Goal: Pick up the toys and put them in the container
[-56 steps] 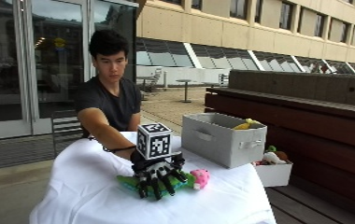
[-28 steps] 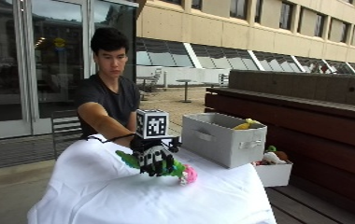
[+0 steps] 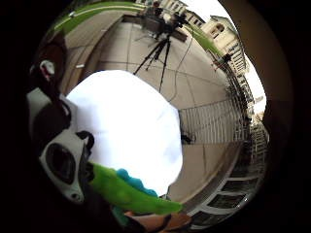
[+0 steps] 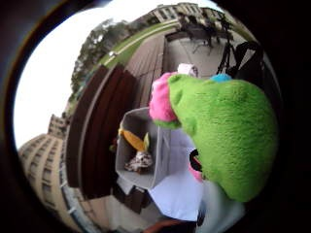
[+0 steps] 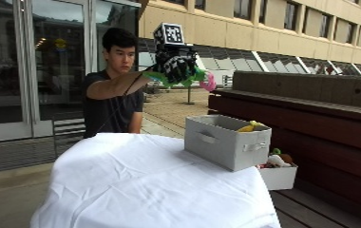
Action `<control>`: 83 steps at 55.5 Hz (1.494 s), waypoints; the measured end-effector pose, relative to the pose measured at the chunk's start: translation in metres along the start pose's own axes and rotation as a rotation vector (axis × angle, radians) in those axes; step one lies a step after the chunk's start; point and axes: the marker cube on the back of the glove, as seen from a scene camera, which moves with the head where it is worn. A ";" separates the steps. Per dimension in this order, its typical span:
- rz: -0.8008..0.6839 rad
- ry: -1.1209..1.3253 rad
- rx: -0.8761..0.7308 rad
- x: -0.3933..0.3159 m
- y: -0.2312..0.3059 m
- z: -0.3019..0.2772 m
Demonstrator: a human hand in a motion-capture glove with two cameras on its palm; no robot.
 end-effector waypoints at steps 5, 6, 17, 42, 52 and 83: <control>-0.043 -0.015 0.023 -0.044 0.015 -0.023; -0.053 -0.015 0.026 -0.054 0.017 -0.025; -0.142 -0.041 0.005 -0.149 0.047 -0.017; -0.209 -0.130 -0.230 -0.215 0.065 0.070; -0.232 -0.104 -0.248 -0.202 0.055 0.072; -0.130 0.094 -0.099 -0.029 0.086 0.046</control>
